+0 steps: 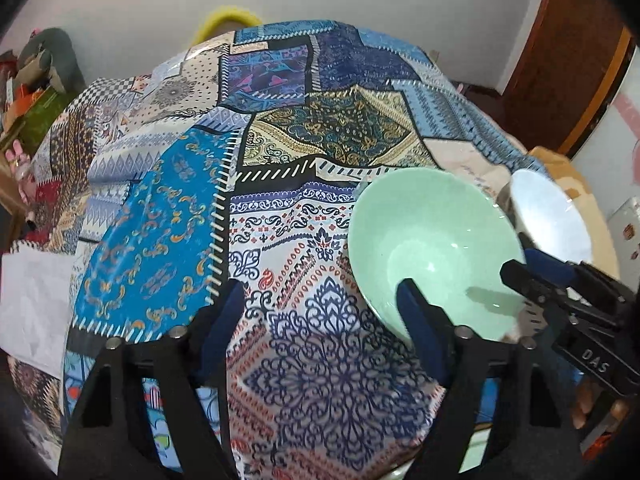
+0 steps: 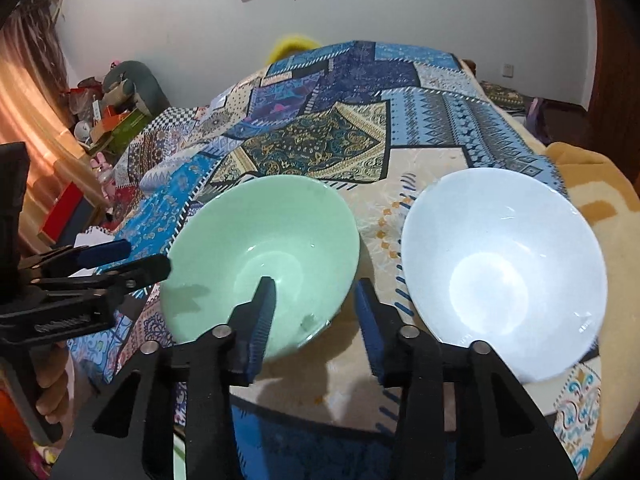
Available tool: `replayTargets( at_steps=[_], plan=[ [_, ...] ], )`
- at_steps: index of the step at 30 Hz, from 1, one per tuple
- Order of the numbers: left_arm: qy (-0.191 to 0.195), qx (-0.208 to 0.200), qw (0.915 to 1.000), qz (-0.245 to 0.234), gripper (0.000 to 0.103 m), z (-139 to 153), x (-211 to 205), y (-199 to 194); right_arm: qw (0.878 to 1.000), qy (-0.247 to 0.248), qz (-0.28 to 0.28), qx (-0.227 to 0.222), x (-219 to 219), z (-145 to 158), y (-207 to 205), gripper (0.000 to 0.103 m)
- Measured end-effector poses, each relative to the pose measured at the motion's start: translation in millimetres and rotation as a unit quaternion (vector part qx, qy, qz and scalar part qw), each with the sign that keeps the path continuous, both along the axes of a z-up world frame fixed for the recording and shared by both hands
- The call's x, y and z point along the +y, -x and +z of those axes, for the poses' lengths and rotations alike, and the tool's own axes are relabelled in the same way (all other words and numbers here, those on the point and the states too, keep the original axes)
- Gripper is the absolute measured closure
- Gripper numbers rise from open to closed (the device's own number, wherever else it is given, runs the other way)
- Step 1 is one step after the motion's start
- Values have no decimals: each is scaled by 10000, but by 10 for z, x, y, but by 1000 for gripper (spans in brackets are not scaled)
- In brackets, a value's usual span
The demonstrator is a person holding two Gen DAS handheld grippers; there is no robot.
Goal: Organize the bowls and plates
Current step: 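Grasp the mint green bowl rim with the left gripper and lift it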
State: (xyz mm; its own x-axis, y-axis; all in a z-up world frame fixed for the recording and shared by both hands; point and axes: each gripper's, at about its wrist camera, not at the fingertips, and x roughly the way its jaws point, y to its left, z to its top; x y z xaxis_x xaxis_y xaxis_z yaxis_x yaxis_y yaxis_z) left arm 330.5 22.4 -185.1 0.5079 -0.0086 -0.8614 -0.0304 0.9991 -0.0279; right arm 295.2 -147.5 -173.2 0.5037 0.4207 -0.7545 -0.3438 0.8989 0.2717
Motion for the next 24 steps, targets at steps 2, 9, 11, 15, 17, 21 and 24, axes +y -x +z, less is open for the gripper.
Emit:
replayTargets(
  at_steps=[2, 9, 11, 15, 17, 21, 24],
  plan=[
    [-137, 79, 9999, -15, 34, -60, -41, -74, 10000, 55, 15, 2, 20, -21, -25, 68],
    [-193, 277, 9993, -161, 58, -258, -140, -287, 9999, 158, 48, 25, 65, -81, -112, 70],
    [-223, 365, 9989, -185, 65, -309, -170, -334, 9998, 184, 65, 25, 78, -101, -122, 70],
    [-229, 346, 9985, -362, 85, -335, -257, -346, 9995, 294, 100, -76, 136, -127, -111, 70],
    [-362, 288, 9980, -429, 86, -332, -317, -330, 9993, 356, 92, -119, 148, -128, -104, 70],
    [-350, 332, 9979, -434, 86, -324, -328, -287, 9996, 231, 40, -146, 109, -88, -88, 71],
    [-240, 432, 9981, -379, 86, -305, -323, -218, 9994, 286, 82, -176, 138, -71, -50, 71]
  ],
)
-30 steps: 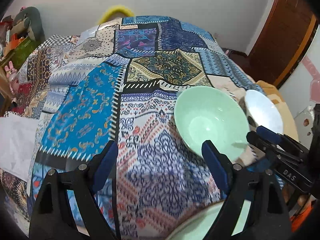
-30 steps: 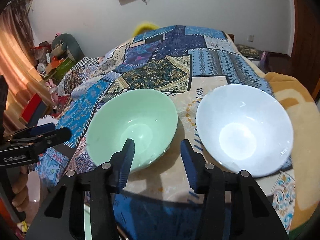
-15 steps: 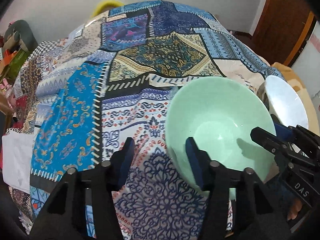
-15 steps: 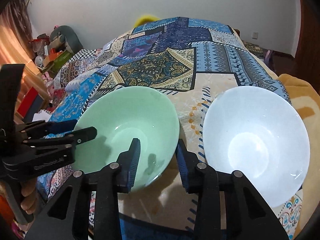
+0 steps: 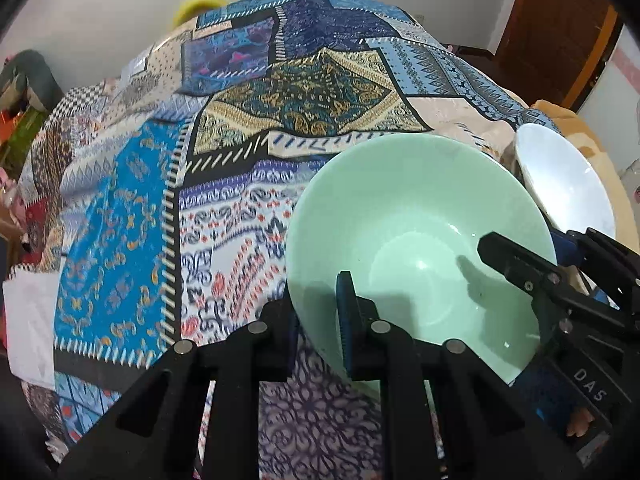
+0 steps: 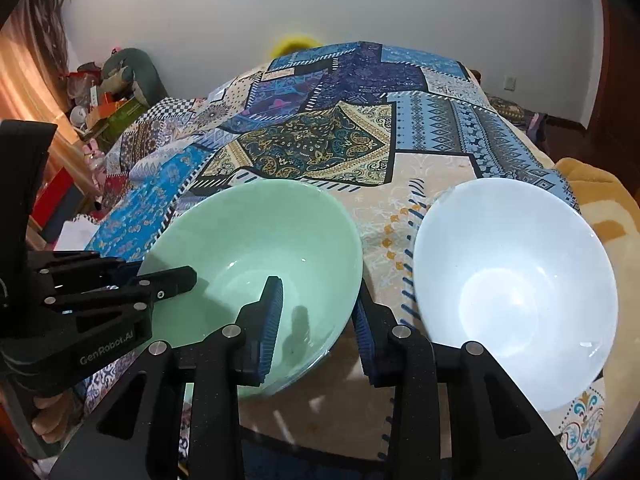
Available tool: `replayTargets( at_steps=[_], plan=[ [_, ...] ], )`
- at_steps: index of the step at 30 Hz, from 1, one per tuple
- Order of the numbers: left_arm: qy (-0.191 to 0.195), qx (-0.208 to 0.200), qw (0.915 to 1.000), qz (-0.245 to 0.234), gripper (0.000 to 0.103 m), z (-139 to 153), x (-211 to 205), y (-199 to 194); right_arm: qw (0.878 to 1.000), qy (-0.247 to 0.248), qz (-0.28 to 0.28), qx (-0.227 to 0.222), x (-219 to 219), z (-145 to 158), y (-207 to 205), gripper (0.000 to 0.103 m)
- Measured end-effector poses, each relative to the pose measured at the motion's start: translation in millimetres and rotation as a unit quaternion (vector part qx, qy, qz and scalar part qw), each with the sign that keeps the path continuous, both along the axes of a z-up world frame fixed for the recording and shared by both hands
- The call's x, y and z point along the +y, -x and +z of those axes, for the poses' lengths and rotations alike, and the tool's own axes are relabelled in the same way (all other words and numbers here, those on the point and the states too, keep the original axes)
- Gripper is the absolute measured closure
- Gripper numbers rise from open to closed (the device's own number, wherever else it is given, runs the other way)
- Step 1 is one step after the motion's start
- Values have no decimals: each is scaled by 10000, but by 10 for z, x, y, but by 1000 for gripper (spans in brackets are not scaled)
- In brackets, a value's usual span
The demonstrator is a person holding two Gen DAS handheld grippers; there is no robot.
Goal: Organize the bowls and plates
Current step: 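Grasp the mint green bowl rim with the left gripper and lift it, then carry the mint green bowl with the left gripper over the pinkish-beige bowl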
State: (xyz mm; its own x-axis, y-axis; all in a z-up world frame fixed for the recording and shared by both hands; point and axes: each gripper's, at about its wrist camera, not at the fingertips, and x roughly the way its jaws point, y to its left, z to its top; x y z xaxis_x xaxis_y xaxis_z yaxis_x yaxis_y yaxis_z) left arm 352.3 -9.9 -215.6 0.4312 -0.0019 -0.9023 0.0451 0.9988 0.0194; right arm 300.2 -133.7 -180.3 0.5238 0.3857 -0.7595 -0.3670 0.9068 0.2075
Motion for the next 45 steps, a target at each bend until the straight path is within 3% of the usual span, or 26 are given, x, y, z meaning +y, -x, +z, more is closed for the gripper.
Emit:
replayTargets(
  at_steps=[7, 22, 31, 45],
  plan=[
    [-177, -206, 9996, -24, 86, 150, -27, 285, 9999, -77, 153, 27, 16, 59, 184, 71],
    [257, -489, 9983, 169, 86, 549, 92, 1010, 9984, -257, 320, -396, 90, 482, 708, 71],
    [235, -857, 9957, 251, 86, 904, 180, 1460, 9964, -421, 421, -609, 195, 661, 966, 71],
    [273, -1252, 9899, 608, 86, 1155, 494, 2120, 9918, -613, 715, -859, 495, 797, 1377, 75]
  ],
)
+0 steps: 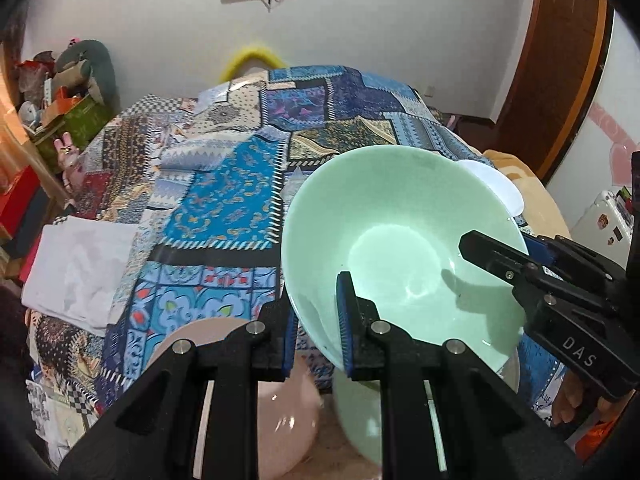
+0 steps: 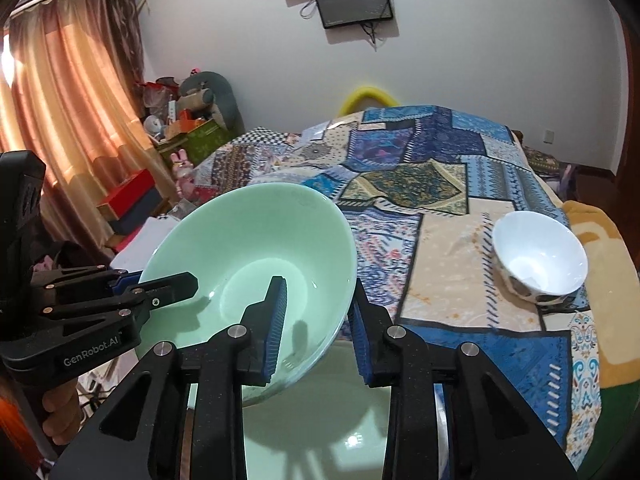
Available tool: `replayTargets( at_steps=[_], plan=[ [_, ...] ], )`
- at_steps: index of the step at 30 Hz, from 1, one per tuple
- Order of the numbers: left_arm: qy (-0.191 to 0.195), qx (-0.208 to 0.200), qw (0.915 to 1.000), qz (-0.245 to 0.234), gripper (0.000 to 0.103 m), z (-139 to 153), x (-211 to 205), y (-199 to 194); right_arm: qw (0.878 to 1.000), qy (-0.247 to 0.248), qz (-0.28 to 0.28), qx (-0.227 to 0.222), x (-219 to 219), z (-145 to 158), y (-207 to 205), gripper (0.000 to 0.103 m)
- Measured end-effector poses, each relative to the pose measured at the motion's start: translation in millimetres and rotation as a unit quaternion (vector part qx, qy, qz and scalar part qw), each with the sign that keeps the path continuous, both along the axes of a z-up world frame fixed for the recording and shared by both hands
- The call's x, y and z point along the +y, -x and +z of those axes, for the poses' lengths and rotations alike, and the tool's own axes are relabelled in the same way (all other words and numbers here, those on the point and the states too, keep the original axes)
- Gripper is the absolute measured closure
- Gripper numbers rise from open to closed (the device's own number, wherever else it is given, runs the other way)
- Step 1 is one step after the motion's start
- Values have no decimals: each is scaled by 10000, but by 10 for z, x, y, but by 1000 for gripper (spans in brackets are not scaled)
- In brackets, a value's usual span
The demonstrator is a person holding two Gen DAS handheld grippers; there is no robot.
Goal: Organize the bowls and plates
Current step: 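Carry the mint green bowl with the left gripper over the pinkish-beige bowl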
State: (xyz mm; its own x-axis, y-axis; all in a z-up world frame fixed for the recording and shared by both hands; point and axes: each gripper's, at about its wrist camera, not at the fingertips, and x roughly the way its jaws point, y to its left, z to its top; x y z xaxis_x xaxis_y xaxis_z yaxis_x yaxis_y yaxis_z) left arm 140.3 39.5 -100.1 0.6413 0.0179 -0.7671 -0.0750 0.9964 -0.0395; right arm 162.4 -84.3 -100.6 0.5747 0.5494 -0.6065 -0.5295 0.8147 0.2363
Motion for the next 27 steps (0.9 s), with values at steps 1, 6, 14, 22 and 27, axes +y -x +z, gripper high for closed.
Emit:
replayTargets(
  at_steps=[1, 6, 14, 22, 27],
  plan=[
    [-3, -22, 10000, 19, 86, 15, 24, 35, 10000, -13, 23, -12, 21, 8, 34, 75],
    [37, -135, 9998, 170, 86, 87, 222, 260, 9998, -47, 194, -42, 199, 33, 149, 75],
    [120, -223, 9988, 430, 86, 82, 544, 546, 9990, -104, 426, 9, 446, 7, 281, 75],
    [240, -190, 9977, 611, 86, -29, 804, 713, 9981, -73, 596, 156, 683, -91, 378, 75],
    [357, -111, 9966, 730, 86, -153, 965, 765, 9970, 4, 709, 319, 808, -198, 424, 75]
  ],
)
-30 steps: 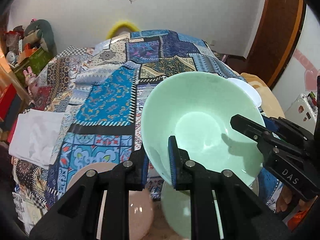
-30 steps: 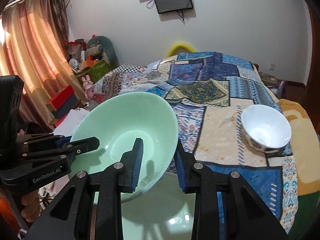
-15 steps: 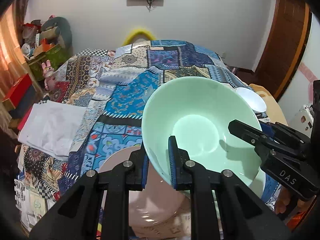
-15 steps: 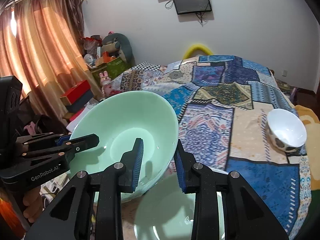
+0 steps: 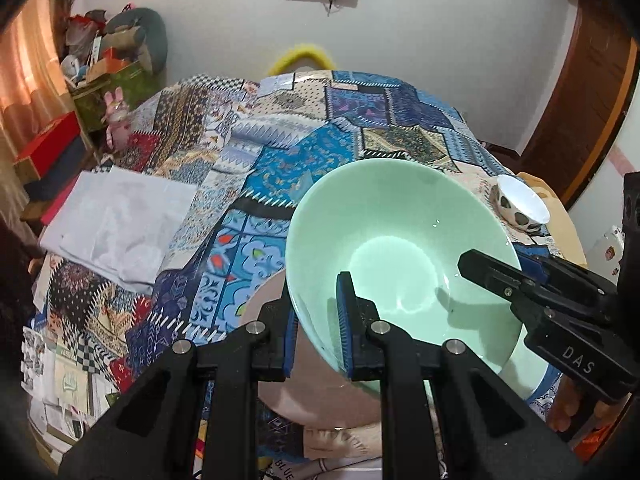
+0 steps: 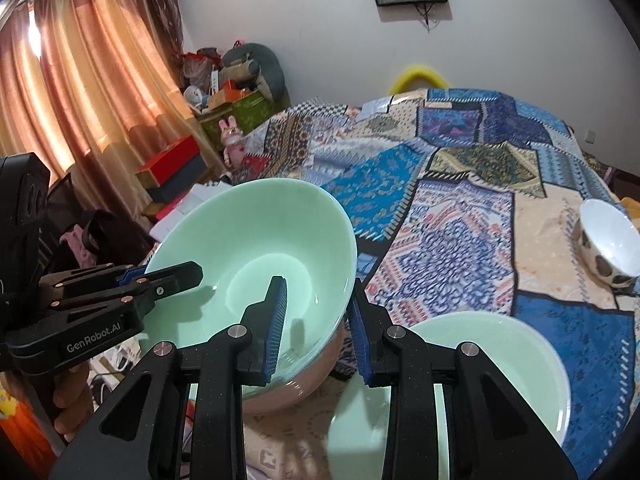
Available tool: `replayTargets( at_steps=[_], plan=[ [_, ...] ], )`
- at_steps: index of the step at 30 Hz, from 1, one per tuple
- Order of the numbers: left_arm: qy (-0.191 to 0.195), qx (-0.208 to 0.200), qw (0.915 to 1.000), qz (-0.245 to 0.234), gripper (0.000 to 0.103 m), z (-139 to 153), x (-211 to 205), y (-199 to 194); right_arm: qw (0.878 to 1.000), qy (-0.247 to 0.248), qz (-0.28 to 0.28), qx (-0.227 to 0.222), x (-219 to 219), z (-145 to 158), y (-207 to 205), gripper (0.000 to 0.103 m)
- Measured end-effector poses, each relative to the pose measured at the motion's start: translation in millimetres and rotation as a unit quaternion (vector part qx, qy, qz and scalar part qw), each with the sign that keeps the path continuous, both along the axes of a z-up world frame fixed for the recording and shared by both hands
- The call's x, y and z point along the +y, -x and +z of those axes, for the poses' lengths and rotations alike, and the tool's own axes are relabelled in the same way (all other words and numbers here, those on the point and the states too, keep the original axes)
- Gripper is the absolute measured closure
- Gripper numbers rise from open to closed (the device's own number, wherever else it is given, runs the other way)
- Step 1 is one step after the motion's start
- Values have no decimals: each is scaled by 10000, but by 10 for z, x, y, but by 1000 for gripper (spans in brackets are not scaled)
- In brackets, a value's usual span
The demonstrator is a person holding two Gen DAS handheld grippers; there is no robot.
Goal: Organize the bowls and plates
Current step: 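Carry the mint green bowl with the left gripper over the pinkish-beige bowl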
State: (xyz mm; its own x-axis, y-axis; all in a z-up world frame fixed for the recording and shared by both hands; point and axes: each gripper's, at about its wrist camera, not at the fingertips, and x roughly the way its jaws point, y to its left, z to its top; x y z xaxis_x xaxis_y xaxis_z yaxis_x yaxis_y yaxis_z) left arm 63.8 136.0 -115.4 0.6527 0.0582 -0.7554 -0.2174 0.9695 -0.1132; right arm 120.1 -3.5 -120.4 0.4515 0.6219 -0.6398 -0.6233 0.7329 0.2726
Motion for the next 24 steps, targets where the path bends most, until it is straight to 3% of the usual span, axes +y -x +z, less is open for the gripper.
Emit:
replayTargets(
  at_steps=[24],
  plan=[
    [378, 647, 9971, 92, 86, -680, 343, 24, 9965, 271, 168, 779, 228, -514, 8, 76]
  ],
)
